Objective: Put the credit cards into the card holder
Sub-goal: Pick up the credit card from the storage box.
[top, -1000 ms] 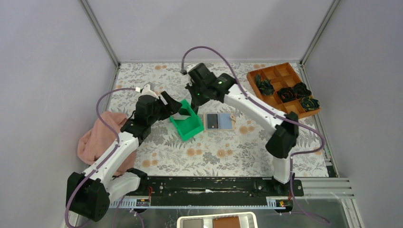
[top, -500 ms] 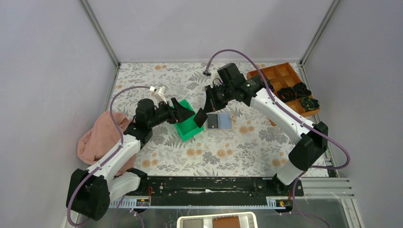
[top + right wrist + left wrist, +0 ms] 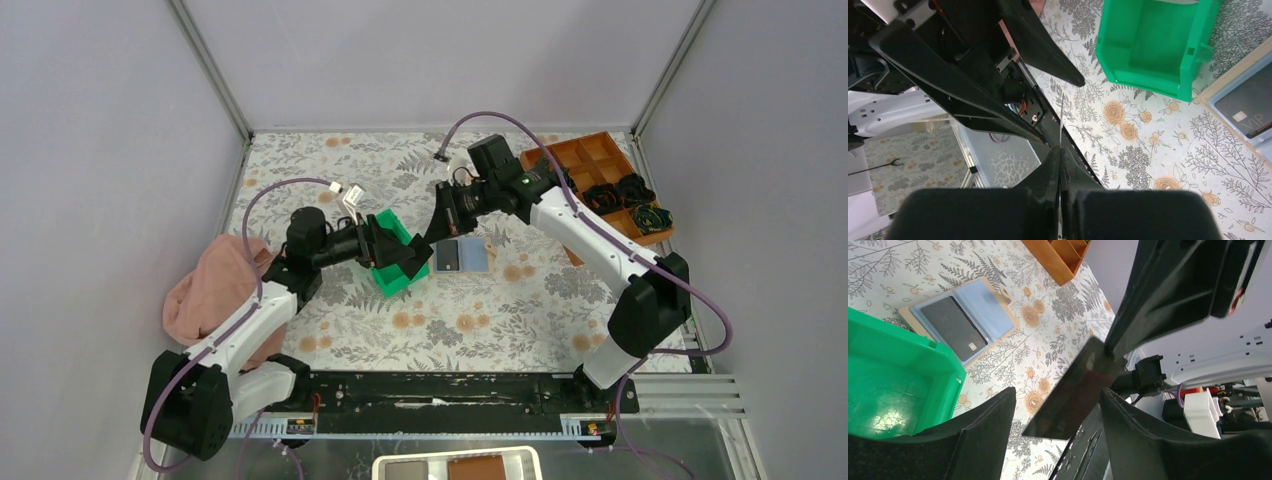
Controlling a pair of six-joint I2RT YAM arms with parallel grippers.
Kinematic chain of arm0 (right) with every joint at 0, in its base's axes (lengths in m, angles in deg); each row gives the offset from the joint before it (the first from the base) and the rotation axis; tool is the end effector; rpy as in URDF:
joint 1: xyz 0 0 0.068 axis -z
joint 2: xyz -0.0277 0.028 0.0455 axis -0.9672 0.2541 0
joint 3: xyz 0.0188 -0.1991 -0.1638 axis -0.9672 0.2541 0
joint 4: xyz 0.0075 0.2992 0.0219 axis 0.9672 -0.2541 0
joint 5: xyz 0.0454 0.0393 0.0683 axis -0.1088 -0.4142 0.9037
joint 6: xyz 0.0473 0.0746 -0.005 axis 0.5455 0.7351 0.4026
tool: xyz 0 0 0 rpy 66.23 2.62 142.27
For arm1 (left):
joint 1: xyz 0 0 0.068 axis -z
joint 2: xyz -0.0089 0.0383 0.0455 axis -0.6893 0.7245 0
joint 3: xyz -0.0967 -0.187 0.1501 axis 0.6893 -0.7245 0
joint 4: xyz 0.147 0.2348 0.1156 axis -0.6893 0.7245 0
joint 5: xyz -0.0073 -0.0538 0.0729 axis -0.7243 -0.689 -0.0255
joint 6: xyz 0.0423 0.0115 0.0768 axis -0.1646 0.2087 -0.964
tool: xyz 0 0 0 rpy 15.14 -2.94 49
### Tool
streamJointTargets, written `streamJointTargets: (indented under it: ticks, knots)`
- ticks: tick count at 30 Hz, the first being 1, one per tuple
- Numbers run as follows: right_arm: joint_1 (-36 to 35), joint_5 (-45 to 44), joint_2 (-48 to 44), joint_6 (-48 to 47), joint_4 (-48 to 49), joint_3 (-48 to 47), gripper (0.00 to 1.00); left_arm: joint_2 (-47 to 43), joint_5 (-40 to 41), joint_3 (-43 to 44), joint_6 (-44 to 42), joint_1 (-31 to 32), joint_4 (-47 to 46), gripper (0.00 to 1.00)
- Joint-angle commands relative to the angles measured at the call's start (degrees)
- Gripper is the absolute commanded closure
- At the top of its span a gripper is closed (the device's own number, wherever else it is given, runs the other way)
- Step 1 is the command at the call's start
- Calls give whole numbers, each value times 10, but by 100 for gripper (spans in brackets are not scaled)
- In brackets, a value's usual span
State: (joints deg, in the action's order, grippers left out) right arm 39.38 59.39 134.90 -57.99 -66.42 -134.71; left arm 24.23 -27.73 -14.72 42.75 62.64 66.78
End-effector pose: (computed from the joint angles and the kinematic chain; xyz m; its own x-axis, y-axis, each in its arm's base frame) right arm 0.3184 0.2921 0.2942 -0.7889 -0.2455 -0.5634 -0.6068 0.4564 0.6507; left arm 0.2743 -0.1517 0.2208 -0.7074 -0.2220 -0.6711 0.5484 0.4266 -0.7192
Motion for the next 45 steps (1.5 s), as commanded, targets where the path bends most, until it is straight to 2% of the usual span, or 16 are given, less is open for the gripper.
streamJointTargets:
  ticks: [1,5,18,24,27,29,31,32,34,37,41,45]
  knots:
    - [26,60,-11,15,24,-8,100,8,-48,-3,-1,-3,-46,34]
    - [37,91,5,15,23,-10,100,22,-60,0,3,-4,-56,46]
    - [51,173,59,16,35,-3,100,60,-103,22,14,-8,-72,60]
    - [63,193,67,30,62,10,100,82,-128,19,34,-11,-97,77]
    - [64,202,75,37,74,10,100,95,-137,16,46,-12,-116,88]
    - [65,209,79,43,84,11,100,105,-143,13,59,-13,-136,99]
    - [67,215,82,49,95,11,100,112,-148,9,72,-14,-155,100]
    - [67,217,83,50,98,12,96,116,-149,8,77,-14,-165,100]
    - [72,216,83,52,102,13,79,123,-146,6,82,-15,-171,100]
    - [84,206,76,60,118,24,65,131,-124,4,87,-16,-173,100]
    - [108,152,56,58,123,40,54,140,-57,5,86,-15,-147,100]
    - [117,55,31,51,127,55,52,144,42,5,92,-6,-111,100]
